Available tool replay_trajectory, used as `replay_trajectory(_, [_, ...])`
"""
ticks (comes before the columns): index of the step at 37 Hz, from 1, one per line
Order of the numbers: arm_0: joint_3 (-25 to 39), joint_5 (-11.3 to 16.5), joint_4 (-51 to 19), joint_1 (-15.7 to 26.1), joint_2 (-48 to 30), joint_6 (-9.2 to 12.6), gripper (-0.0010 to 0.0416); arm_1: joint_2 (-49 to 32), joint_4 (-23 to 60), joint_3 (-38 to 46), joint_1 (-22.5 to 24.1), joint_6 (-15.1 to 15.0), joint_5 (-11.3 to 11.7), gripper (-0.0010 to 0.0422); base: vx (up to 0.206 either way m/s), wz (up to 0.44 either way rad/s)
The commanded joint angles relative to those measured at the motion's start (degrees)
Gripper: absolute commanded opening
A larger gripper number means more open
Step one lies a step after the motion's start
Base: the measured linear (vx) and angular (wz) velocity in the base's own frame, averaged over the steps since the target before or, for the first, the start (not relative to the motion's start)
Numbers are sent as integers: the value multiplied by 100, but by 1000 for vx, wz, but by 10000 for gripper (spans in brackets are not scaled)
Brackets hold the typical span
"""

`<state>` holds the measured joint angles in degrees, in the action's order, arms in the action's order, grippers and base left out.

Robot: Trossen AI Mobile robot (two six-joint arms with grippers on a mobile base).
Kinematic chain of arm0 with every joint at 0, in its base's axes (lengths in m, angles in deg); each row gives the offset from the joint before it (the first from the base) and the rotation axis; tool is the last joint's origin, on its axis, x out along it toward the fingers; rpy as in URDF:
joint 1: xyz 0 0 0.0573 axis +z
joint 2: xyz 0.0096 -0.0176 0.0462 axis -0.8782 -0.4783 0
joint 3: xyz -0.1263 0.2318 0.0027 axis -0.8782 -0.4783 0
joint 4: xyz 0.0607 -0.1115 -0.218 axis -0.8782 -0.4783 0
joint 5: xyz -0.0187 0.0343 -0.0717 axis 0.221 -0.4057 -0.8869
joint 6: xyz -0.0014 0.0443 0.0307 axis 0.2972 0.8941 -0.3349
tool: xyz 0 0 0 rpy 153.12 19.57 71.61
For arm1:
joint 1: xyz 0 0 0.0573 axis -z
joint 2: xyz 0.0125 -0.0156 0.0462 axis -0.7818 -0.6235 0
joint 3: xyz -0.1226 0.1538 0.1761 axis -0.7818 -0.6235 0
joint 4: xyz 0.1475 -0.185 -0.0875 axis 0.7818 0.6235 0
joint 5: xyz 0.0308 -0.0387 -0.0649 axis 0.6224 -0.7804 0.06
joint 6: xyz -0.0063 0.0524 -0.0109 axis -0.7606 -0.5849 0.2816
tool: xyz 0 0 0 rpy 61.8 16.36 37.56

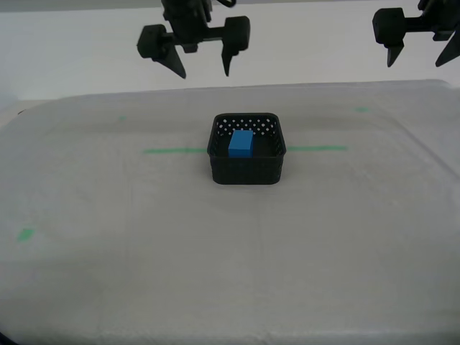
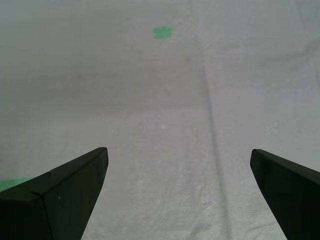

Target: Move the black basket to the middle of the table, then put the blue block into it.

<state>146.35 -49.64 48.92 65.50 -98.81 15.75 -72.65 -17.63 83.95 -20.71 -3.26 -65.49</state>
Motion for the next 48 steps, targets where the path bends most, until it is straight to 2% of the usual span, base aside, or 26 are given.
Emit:
replay_trajectory(1, [0,0,4,0,0,-4,398,236,127,-4,-225,-138,68,401,0,0])
replay_trajectory(10, [0,0,4,0,0,-4,398,678,503,-7,-791,-501,175,401,0,0])
replay_trajectory(18, [0,0,4,-2,0,-4,398,925,599,-245,-1259,-750,146,401,0,0])
replay_trajectory(27, [0,0,4,0,0,-4,398,1521,-83,-1335,-1794,-859,-11,401,0,0])
replay_trajectory(37, [0,0,4,0,0,-4,399,2157,-1287,-2601,-2094,-944,-2,401,0,0])
replay_trajectory(43, [0,0,2,0,0,-4,398,2258,-1829,-3012,-2170,-1032,48,401,0,0])
replay_trajectory(48, [0,0,2,0,0,-4,398,2249,-1963,-3110,-2181,-1137,120,400,0,0])
